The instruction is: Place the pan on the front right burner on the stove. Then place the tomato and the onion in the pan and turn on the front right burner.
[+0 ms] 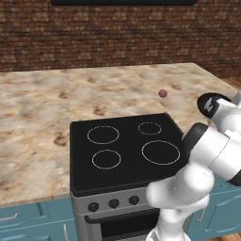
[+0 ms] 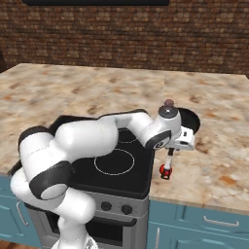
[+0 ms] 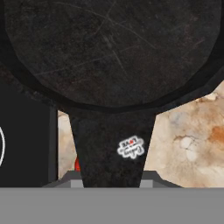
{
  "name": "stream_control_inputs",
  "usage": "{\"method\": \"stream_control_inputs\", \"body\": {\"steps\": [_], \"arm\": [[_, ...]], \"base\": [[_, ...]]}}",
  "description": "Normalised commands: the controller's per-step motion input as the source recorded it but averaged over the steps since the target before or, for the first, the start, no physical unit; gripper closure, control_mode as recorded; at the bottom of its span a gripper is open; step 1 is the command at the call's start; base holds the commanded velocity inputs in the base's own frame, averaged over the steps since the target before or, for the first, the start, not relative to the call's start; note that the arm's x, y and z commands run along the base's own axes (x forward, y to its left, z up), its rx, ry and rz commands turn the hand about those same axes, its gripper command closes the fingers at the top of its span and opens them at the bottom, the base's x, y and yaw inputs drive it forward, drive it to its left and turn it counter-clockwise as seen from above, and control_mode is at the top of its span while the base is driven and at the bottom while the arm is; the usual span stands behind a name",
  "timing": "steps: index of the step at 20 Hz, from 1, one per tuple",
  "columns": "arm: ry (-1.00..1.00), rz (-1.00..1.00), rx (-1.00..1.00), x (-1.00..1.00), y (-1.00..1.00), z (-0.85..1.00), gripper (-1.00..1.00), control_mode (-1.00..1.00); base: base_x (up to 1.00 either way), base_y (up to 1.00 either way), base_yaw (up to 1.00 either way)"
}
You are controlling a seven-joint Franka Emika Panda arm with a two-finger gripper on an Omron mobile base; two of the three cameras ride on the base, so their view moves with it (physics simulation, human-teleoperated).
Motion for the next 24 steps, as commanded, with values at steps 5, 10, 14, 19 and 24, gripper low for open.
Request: {"method": "stream_control_inputs", "body": {"steps": [5, 10, 14, 19, 24], "arm": [[0.00, 0.09, -0.03, -0.07, 0.57, 0.06, 1.00, -1.00], [0.04, 0.12, -0.02, 0.00, 0.46, 0.06, 1.00, -1.00], [0.07, 0.12, -0.01, 0.00, 0.37, 0.00, 1.00, -1.00], [0.06, 0.15, 0.00, 0.00, 0.28, 0.00, 1.00, -1.00], [0.02, 0.20, 0.00, -0.03, 0.28, 0.00, 1.00, -1.00]], "base": [[0.00, 0.00, 0.00], [0.00, 0.00, 0.00], [0.00, 0.00, 0.00], [0.00, 0.00, 0.00], [0.00, 0.00, 0.00]]}}
